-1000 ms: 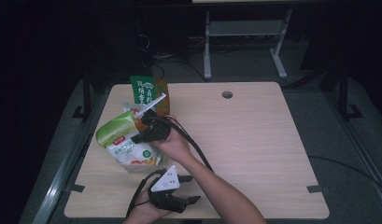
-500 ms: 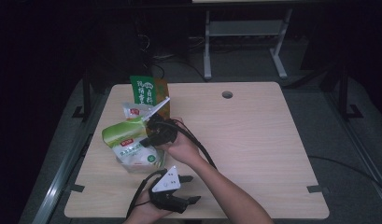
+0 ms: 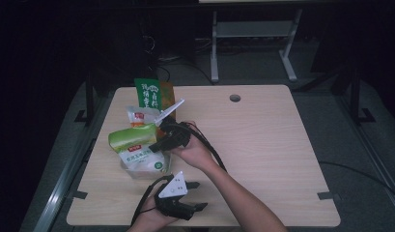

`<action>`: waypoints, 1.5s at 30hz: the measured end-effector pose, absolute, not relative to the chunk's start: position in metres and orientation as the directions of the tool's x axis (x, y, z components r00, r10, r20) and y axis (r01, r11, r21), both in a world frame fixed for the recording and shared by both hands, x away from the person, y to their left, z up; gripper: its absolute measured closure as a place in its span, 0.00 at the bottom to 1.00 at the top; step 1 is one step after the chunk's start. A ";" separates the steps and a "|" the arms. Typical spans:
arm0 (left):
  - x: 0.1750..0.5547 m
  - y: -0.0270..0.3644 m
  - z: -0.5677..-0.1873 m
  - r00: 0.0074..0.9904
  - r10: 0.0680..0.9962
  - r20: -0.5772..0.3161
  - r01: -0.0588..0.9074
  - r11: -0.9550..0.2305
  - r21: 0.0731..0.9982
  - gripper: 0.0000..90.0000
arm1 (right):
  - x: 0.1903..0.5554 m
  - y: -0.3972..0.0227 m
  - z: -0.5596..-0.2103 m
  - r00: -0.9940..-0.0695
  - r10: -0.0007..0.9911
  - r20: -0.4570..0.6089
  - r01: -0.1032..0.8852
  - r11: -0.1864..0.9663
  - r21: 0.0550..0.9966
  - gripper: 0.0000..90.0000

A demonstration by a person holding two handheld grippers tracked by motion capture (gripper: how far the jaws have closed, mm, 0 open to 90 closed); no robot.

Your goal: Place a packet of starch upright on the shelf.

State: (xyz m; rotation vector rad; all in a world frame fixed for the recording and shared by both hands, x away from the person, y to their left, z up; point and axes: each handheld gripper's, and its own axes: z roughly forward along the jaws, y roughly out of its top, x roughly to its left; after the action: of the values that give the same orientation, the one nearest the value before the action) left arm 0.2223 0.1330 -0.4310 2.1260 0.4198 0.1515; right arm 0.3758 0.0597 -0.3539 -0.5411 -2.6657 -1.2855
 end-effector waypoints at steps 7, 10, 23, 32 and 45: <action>0.225 0.133 -0.433 0.931 0.360 -0.054 0.246 -0.512 0.823 0.38 | 0.374 0.059 -0.353 -0.935 0.249 0.253 0.354 0.597 0.720 0.99; 0.224 0.134 -0.433 0.928 0.369 -0.054 0.250 -0.508 0.824 0.38 | 0.374 0.056 -0.356 -0.932 0.253 0.258 0.360 0.601 0.713 0.99; 0.227 0.137 -0.433 0.921 0.385 -0.055 0.259 -0.503 0.825 0.37 | 0.374 0.049 -0.356 -0.929 0.252 0.271 0.369 0.579 0.727 0.90; 0.229 0.141 -0.431 0.915 0.400 -0.053 0.264 -0.493 0.829 0.37 | 0.370 0.034 -0.350 -0.923 0.252 0.293 0.385 0.549 0.742 0.76; 0.234 0.145 -0.431 0.909 0.413 -0.052 0.269 -0.489 0.830 0.37 | 0.372 0.003 -0.348 -0.905 0.270 0.329 0.424 0.504 0.753 0.68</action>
State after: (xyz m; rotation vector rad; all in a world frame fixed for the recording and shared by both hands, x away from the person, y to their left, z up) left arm 0.2337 0.1447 -0.4313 2.1111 0.4872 0.1895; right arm 0.3721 0.0030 -0.3480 -0.5994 -2.5751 -1.3591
